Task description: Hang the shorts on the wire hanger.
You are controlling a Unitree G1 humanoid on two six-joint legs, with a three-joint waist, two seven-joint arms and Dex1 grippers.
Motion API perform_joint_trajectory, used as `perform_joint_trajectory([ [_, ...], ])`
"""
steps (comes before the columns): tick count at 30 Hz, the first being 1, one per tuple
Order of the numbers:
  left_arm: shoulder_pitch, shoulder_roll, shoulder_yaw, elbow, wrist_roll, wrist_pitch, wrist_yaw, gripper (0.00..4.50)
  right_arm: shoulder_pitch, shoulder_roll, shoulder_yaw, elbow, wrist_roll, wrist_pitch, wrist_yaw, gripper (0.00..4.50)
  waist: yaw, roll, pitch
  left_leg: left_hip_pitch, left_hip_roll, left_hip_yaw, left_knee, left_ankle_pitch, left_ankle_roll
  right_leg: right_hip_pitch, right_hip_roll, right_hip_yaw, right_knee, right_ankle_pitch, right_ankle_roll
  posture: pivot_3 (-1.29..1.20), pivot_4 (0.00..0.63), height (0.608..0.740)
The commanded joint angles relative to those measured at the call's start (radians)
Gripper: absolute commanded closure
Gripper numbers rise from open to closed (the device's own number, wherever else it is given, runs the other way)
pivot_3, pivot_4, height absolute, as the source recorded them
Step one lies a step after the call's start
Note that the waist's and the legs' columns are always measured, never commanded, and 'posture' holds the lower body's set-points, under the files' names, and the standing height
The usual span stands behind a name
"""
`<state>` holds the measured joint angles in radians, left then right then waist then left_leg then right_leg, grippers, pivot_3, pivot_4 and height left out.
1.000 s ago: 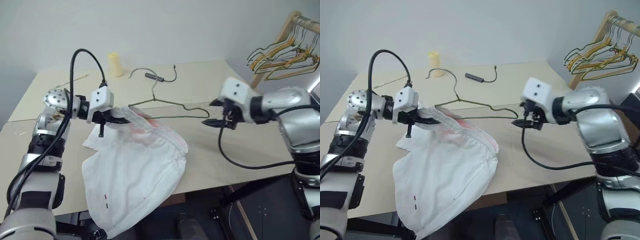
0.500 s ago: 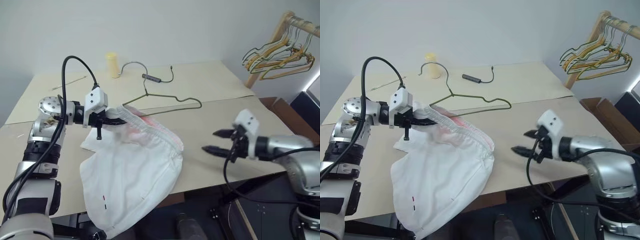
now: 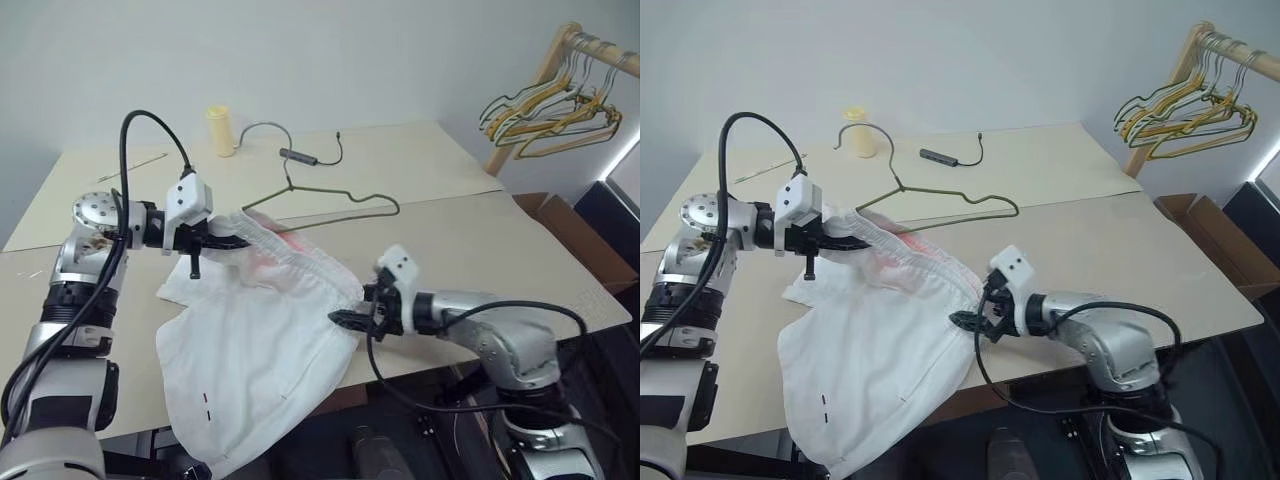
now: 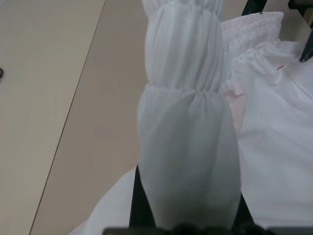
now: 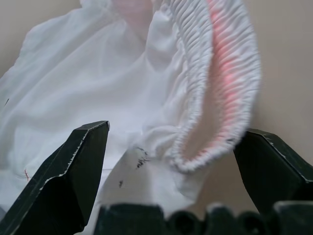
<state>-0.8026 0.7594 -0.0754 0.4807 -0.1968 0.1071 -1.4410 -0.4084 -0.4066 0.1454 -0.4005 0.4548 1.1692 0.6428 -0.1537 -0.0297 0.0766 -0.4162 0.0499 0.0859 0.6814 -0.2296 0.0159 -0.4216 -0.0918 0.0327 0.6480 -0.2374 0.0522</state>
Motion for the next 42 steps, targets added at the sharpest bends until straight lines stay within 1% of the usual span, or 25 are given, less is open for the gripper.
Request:
perform_joint_trajectory([
  [1,-0.013,0.02,0.033,-0.039,-0.02,0.001,0.007,4.5,-0.023,0.013,0.009,0.014,0.007,0.028,-0.037,0.58,0.002,0.0,0.0,0.0,0.0,0.0,0.0,0.0,0.0,0.0,0.0,0.0,0.0,0.0,0.0,-0.12,0.056,0.74],
  [4,-0.005,0.027,0.039,-0.046,-0.023,0.005,0.008,4.5,-0.032,0.007,-0.017,0.051,0.007,0.033,-0.052,1.58,0.004,0.0,0.0,0.0,0.0,0.0,0.0,0.0,0.0,0.0,0.0,0.0,0.0,0.0,0.0,-0.12,0.055,0.74],
  [5,-0.002,0.03,0.041,-0.048,-0.025,0.005,0.007,4.5,-0.036,-0.007,-0.027,0.061,0.007,0.025,-0.048,2.01,0.004,0.0,0.0,0.0,0.0,0.0,0.0,0.0,0.0,0.0,0.0,0.0,0.0,0.0,0.0,-0.12,0.055,0.74],
  [11,0.003,0.059,0.053,-0.039,-0.032,-0.003,-0.019,4.5,-0.097,-0.12,-0.119,0.157,0.027,-0.026,0.022,4.18,0.004,0.0,0.0,0.0,0.0,0.0,0.0,0.0,0.0,0.0,0.0,0.0,0.0,0.0,0.0,-0.12,0.053,0.74],
  [12,0.006,0.066,0.053,-0.039,-0.033,-0.007,-0.03,4.5,-0.111,-0.141,-0.13,0.181,0.026,-0.038,0.039,4.47,0.004,0.0,0.0,0.0,0.0,0.0,0.0,0.0,0.0,0.0,0.0,0.0,0.0,0.0,0.0,-0.12,0.052,0.74],
  [17,0.024,0.093,0.061,-0.045,-0.038,-0.014,-0.058,4.5,-0.166,-0.237,-0.137,0.262,0.027,-0.107,0.144,4.47,0.002,0.0,0.0,0.0,0.0,0.001,-0.001,0.0,0.0,0.0,0.0,0.0,-0.001,0.0,0.0,-0.12,0.05,0.74],
  [23,0.046,0.099,0.072,-0.068,-0.048,-0.004,-0.038,4.5,-0.186,-0.299,-0.117,0.287,0.038,-0.158,0.245,4.47,0.005,0.0,0.0,0.0,0.0,0.001,-0.001,0.0,0.0,0.0,0.0,0.0,-0.001,0.0,0.0,-0.11,0.048,0.74],
  [27,0.052,0.096,0.076,-0.082,-0.055,0.005,-0.02,4.5,-0.155,-0.316,-0.067,0.246,0.015,-0.195,0.27,4.47,0.006,0.0,0.0,0.0,0.0,0.001,-0.001,0.0,0.0,0.0,0.0,0.0,-0.001,0.0,0.0,-0.1,0.044,0.74],
  [32,0.05,0.081,0.069,-0.102,-0.063,0.014,-0.013,4.5,-0.098,-0.253,0.003,0.231,-0.061,-0.312,0.204,4.47,0.008,0.0,0.0,0.0,0.0,0.002,-0.001,0.0,0.0,0.0,0.0,0.0,-0.001,0.0,0.0,-0.11,0.037,0.74],
  [35,0.041,0.072,0.061,-0.103,-0.063,0.016,-0.013,4.5,-0.09,-0.199,0.021,0.243,-0.077,-0.319,0.161,3.8,0.006,0.0,0.0,0.0,0.0,0.003,-0.001,0.0,0.0,-0.001,0.0,0.0,0.0,0.0,0.0,-0.11,0.035,0.74],
  [36,0.038,0.07,0.06,-0.103,-0.063,0.016,-0.014,4.5,-0.087,-0.187,0.024,0.243,-0.078,-0.321,0.156,3.5,0.007,0.0,0.0,0.0,0.0,0.003,-0.001,0.0,0.0,0.0,0.0,0.0,0.0,0.0,0.0,-0.11,0.035,0.74],
  [38,0.032,0.068,0.059,-0.099,-0.061,0.016,-0.015,4.5,-0.082,-0.159,0.025,0.247,-0.084,-0.328,0.138,2.79,0.007,0.0,0.0,0.0,0.0,0.003,-0.001,0.0,0.0,0.0,0.0,0.0,0.0,0.0,0.0,-0.11,0.033,0.74],
  [39,0.03,0.068,0.058,-0.097,-0.06,0.015,-0.016,4.5,-0.079,-0.147,0.027,0.247,-0.087,-0.331,0.13,2.51,0.007,0.0,0.0,0.0,0.0,0.002,-0.001,0.0,0.0,0.0,0.0,0.0,-0.001,0.0,0.0,-0.11,0.033,0.74],
  [40,0.028,0.067,0.058,-0.094,-0.059,0.014,-0.018,4.5,-0.078,-0.138,0.028,0.247,-0.087,-0.328,0.126,2.08,0.007,0.0,0.0,0.0,0.0,0.003,-0.001,0.0,0.0,0.0,0.0,0.0,-0.001,0.0,0.0,-0.1,0.031,0.74],
  [42,0.024,0.068,0.057,-0.089,-0.058,0.011,-0.021,4.5,-0.077,-0.123,0.027,0.242,-0.085,-0.326,0.119,1.4,0.007,0.0,0.0,0.0,0.0,0.002,-0.001,0.0,0.0,0.0,0.0,0.0,-0.001,0.0,0.0,-0.1,0.03,0.74],
])
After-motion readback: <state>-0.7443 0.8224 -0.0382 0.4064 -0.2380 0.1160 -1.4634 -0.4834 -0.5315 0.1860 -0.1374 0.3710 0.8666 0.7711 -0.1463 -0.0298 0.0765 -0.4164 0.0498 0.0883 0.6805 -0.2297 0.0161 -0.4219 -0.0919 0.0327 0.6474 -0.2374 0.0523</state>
